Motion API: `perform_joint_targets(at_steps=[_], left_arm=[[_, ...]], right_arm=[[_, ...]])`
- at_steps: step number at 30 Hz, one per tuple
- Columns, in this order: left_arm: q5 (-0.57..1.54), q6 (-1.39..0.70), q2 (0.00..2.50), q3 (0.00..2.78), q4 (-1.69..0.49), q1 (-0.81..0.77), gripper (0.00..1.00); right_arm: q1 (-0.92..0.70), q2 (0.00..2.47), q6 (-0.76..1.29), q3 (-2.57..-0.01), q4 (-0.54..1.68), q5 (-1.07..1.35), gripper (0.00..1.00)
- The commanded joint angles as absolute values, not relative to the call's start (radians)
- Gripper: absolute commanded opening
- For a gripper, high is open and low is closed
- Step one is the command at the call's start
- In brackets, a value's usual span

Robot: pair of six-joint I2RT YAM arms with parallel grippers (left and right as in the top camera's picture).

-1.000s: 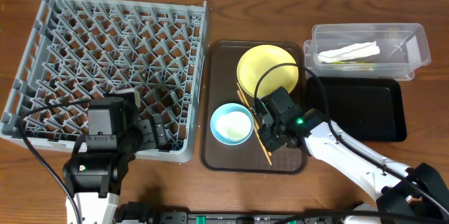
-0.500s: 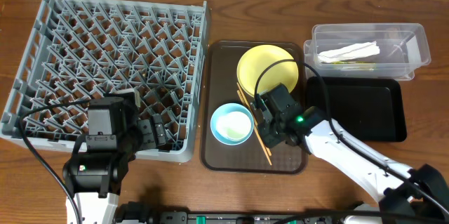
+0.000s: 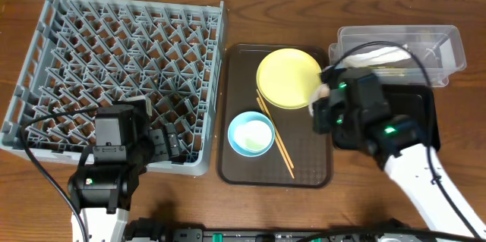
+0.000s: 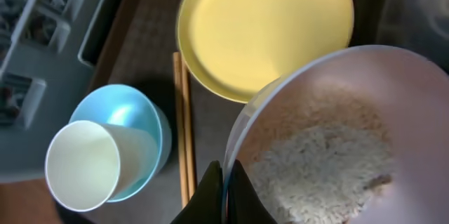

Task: Sort waste into correct bins and load items into the dishwasher
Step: 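Lift the white bowl and tip the rice onto the black tray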

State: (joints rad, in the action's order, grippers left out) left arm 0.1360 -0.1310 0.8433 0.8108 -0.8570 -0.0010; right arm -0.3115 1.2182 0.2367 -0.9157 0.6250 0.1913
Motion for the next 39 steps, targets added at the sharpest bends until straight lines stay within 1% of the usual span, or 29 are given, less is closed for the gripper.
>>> perform_joint_targets(at_steps=[1, 3, 7, 11, 17, 23, 26, 30, 34, 38, 39], left_arm=[[0.146, -0.133, 0.842, 0.827, -0.859, 0.001, 0.91], [0.146, -0.133, 0.842, 0.827, -0.859, 0.001, 0.91], [0.146, -0.133, 0.842, 0.827, -0.859, 0.001, 0.91], [0.146, -0.133, 0.842, 0.827, -0.859, 0.001, 0.91], [0.146, -0.133, 0.842, 0.827, -0.859, 0.001, 0.91], [0.146, -0.133, 0.842, 0.827, -0.859, 0.001, 0.91], [0.146, -0.133, 0.842, 0.827, -0.859, 0.001, 0.91], [0.146, -0.133, 0.842, 0.827, -0.859, 0.001, 0.91], [0.146, -0.133, 0.842, 0.827, -0.859, 0.001, 0.91], [0.146, -0.133, 0.842, 0.827, -0.859, 0.001, 0.91], [0.146, -0.133, 0.842, 0.827, -0.859, 0.001, 0.91]], right_arm=[[-0.161, 1.220, 0.245, -0.916, 0.627, 0.384, 0.01], [-0.060, 1.237, 0.218, -0.888, 0.606, 0.517, 0.01], [0.091, 1.282, 0.179, -0.831, 0.560, 0.736, 0.01], [0.236, 1.377, 0.178, -0.775, 0.453, 0.991, 0.01], [0.379, 1.525, 0.178, -0.769, 0.345, 1.293, 0.01], [0.506, 1.639, 0.179, -0.769, 0.325, 1.449, 0.01], [0.595, 1.699, 0.178, -0.769, 0.323, 1.540, 0.01], [0.699, 1.737, 0.223, -0.769, 0.316, 1.559, 0.01], [0.793, 1.737, 0.387, -0.769, 0.232, 1.559, 0.01], [0.864, 1.737, 0.620, -0.769, 0.045, 1.560, 0.01], [0.868, 1.737, 0.650, -0.769, 0.022, 1.560, 0.01]])
